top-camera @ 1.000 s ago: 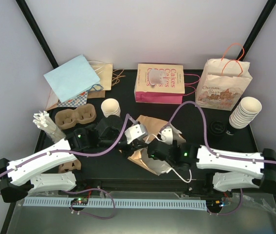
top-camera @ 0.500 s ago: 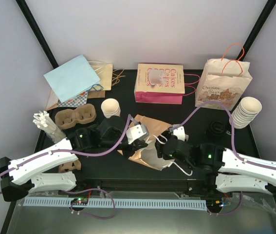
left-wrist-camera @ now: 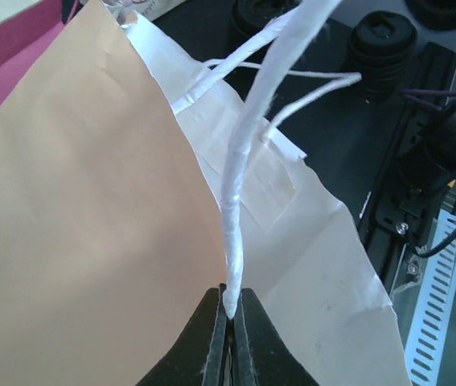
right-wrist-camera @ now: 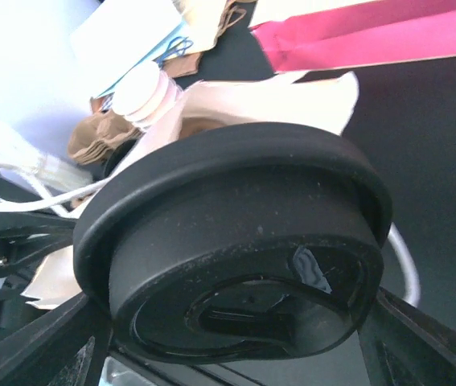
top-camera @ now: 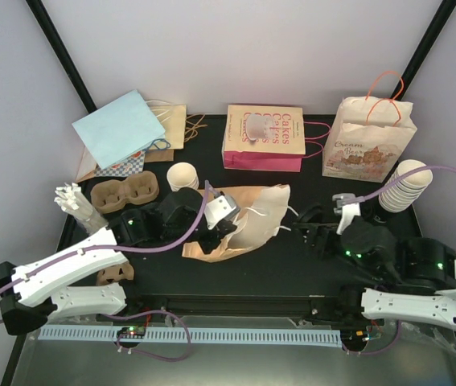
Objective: Pack the takeout coffee
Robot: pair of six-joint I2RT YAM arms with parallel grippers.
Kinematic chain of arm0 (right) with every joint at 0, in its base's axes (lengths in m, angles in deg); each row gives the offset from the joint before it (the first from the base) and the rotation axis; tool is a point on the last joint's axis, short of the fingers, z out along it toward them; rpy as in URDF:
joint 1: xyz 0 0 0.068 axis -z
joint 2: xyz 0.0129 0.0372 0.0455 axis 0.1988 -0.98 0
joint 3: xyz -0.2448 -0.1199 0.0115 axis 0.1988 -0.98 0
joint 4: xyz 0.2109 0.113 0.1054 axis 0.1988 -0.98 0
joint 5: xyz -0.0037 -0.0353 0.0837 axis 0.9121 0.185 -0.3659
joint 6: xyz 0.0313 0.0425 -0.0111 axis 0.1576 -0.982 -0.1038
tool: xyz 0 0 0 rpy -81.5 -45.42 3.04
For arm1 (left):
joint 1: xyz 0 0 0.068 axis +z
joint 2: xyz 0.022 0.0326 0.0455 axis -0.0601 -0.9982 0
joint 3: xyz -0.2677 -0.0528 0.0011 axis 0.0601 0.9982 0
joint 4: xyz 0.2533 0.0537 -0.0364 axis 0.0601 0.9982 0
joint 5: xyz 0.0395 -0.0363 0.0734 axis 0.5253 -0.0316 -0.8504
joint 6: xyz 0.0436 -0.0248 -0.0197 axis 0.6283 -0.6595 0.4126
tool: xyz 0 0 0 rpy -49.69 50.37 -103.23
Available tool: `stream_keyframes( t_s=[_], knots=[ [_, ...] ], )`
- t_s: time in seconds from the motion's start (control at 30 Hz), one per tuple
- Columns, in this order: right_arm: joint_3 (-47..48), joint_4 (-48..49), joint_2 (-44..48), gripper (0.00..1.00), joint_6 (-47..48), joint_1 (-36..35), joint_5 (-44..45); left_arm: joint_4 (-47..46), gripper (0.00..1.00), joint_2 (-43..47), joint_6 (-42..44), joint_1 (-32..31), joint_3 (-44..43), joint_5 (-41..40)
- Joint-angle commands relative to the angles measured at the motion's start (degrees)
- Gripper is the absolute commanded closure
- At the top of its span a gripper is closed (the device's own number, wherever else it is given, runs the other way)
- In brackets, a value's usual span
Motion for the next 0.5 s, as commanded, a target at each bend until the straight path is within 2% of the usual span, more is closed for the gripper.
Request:
stream_keyframes(
  t_s=[0.0,0.1,0.17,0.3,0.47],
  knots=[
    [4.0,-14.05,-0.29,0.24,-3.15,0.23,7.83,5.2,0.99,1.56,-1.01,0.81,-1.72,-3.55],
    [4.22,-23.12,-2.27,0.22,-10.45,0.22,13.81,5.95,0.98,3.05,-1.25,1.02,-1.35,-4.18],
    [2.68,-24.3,-2.56,0.21,-11.73,0.74,14.76,6.83,0.98,4.17,-1.39,1.14,-0.6,-4.84],
    [-2.73,-19.84,-2.49,0.21,-9.35,3.98,11.43,8.35,0.98,7.08,-1.96,1.26,1.13,-5.11],
    [-11.29,-7.79,-4.72,0.21,-0.14,13.51,0.61,8.0,0.98,12.07,-2.42,1.21,3.04,-4.97]
  ],
)
